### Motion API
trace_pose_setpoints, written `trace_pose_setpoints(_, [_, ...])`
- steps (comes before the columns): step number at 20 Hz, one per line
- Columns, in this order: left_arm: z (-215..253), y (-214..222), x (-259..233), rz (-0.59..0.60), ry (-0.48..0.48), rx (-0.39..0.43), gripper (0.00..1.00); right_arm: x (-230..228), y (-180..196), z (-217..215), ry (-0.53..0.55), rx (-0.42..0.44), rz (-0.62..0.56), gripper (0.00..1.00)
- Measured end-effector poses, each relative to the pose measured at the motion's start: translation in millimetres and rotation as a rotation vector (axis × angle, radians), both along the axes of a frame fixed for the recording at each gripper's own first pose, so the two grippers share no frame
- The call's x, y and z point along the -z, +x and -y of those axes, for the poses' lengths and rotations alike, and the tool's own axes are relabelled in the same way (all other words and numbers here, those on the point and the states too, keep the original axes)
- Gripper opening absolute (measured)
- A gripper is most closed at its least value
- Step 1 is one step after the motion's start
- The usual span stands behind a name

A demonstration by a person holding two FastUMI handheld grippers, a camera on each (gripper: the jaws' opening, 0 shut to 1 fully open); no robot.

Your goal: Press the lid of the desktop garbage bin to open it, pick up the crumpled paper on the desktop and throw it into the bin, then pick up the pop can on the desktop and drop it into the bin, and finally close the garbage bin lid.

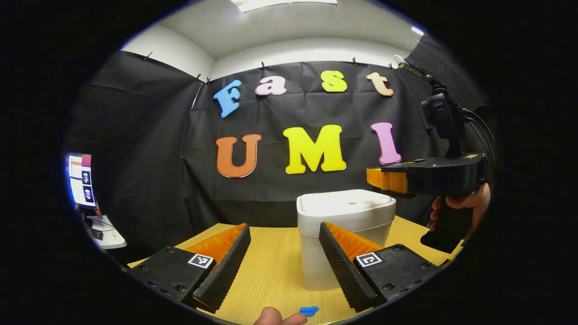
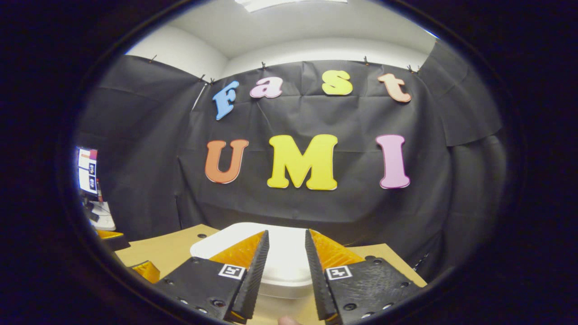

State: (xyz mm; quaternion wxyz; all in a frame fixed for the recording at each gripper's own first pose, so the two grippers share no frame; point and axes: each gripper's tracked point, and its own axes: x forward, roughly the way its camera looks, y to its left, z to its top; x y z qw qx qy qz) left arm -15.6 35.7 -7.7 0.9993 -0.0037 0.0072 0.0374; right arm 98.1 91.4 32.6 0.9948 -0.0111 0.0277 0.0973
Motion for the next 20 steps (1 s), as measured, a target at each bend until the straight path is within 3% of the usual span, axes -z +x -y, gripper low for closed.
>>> trace_pose_setpoints(2, [-1.4,-1.0,-0.5,0.005,-0.002,0.006,0.98,2.6,-1.1,-3.2,-0.008,-0.011,-0.007,0.43])
trace_pose_setpoints(4, [-2.5,-1.6,2.8,0.002,-0.003,0.006,0.98,8.3,5.0,-6.6,-0.023,0.008,-0.005,0.43])
trace_pose_setpoints(6, [-1.9,-0.9,5.0,-0.001,-0.004,0.01,0.98,9.3,4.1,-7.5,0.0,-0.012,-0.017,0.09])
trace_pose_setpoints(7, [-1.6,-1.5,4.2,-0.001,-0.003,0.013,0.98,11.3,3.5,-12.8,-0.003,-0.025,-0.025,0.14])
trace_pose_setpoints(8, [-1.9,-1.3,5.1,0.0,-0.001,0.012,0.98,8.8,-0.5,-7.0,0.013,-0.016,-0.036,0.02])
trace_pose_setpoints(17, [-5.1,-2.3,17.7,-0.023,-0.017,0.018,0.98,57.0,15.8,-18.3,0.056,-0.045,-0.185,0.02])
trace_pose_setpoints(20, [-2.2,1.1,23.0,-0.031,-0.038,0.022,0.98,56.8,12.8,-19.1,-0.035,-0.045,-0.156,0.01])
